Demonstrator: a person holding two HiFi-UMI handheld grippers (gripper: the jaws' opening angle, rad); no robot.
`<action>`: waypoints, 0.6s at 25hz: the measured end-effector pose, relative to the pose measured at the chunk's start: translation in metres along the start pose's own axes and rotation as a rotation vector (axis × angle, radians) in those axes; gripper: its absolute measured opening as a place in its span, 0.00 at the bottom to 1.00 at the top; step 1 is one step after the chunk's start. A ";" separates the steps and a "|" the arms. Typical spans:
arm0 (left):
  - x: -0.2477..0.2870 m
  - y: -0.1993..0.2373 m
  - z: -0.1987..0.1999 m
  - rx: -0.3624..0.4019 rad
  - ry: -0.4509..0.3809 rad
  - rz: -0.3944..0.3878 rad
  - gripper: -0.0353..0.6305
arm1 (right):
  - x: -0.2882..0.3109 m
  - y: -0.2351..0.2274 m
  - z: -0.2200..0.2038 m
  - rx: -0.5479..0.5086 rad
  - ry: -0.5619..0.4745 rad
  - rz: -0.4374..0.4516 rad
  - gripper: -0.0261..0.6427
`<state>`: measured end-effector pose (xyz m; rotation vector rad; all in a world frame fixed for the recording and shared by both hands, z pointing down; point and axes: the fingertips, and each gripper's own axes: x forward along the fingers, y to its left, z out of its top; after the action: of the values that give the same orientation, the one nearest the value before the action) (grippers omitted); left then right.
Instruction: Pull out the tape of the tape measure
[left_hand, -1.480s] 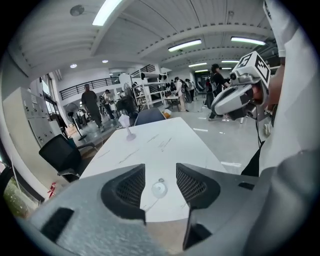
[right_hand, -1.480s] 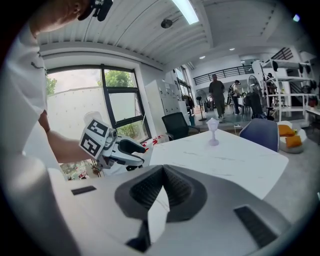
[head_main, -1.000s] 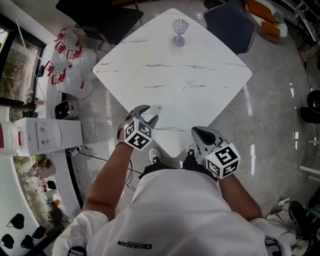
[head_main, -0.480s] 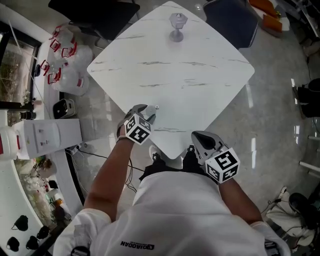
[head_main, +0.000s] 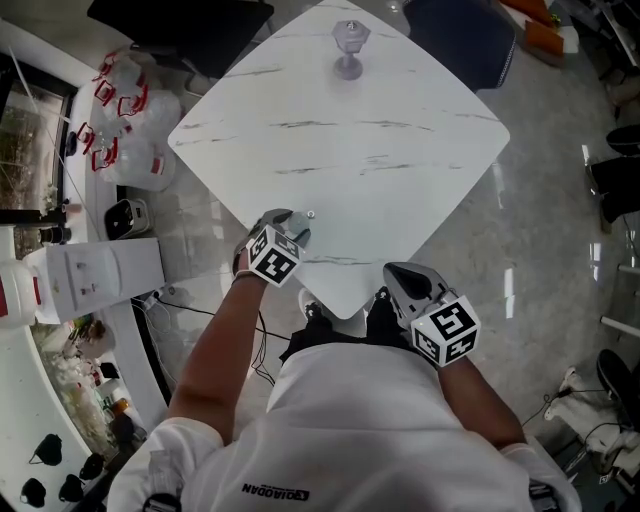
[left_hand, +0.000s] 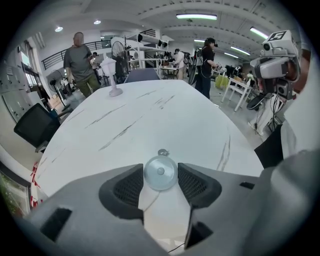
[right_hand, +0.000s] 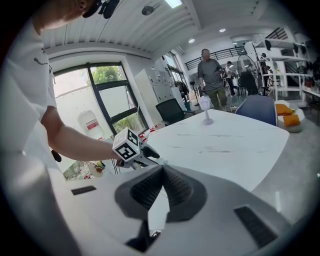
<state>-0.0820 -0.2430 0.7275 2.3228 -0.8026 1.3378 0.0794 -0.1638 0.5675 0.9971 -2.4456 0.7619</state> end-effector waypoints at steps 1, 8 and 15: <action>0.001 0.000 -0.001 -0.004 0.002 -0.002 0.39 | 0.000 -0.001 0.000 0.001 0.000 0.000 0.05; 0.006 0.001 -0.003 -0.033 0.014 -0.022 0.39 | -0.001 -0.006 -0.003 0.011 0.000 -0.010 0.05; 0.005 0.002 -0.003 -0.108 0.006 -0.031 0.39 | -0.007 -0.006 -0.002 0.007 -0.008 -0.020 0.05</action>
<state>-0.0830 -0.2440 0.7336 2.2378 -0.8127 1.2564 0.0889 -0.1625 0.5672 1.0276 -2.4371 0.7615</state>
